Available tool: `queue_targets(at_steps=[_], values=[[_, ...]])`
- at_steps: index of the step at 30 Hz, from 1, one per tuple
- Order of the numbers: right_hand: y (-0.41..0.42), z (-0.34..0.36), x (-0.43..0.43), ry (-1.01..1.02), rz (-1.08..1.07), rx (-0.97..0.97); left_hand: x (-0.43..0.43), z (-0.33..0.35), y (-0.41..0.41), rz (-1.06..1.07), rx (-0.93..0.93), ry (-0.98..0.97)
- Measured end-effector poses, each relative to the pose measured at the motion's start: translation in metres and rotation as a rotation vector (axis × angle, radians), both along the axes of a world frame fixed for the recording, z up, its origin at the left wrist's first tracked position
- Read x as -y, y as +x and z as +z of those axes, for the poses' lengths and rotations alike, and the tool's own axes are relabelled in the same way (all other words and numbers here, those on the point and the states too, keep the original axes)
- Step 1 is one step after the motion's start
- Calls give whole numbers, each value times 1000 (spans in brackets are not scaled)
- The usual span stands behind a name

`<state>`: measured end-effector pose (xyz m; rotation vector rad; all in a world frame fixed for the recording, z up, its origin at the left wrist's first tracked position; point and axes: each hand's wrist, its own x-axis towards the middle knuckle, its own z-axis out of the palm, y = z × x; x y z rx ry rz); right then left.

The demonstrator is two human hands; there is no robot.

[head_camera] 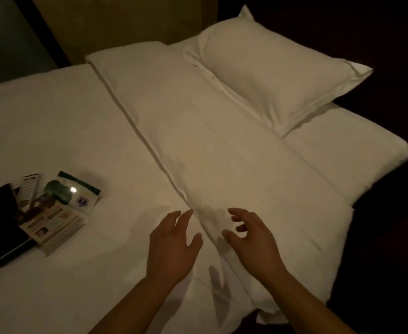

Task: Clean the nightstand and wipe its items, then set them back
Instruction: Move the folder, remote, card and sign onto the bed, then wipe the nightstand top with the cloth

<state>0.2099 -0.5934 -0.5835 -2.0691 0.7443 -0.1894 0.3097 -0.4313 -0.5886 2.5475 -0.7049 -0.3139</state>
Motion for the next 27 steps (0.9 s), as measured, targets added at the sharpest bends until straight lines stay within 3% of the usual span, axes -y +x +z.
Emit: queue_targets(at_steps=[27], values=[[-343,30,182,44,-584,14,259,0,-244,-597,5,6]])
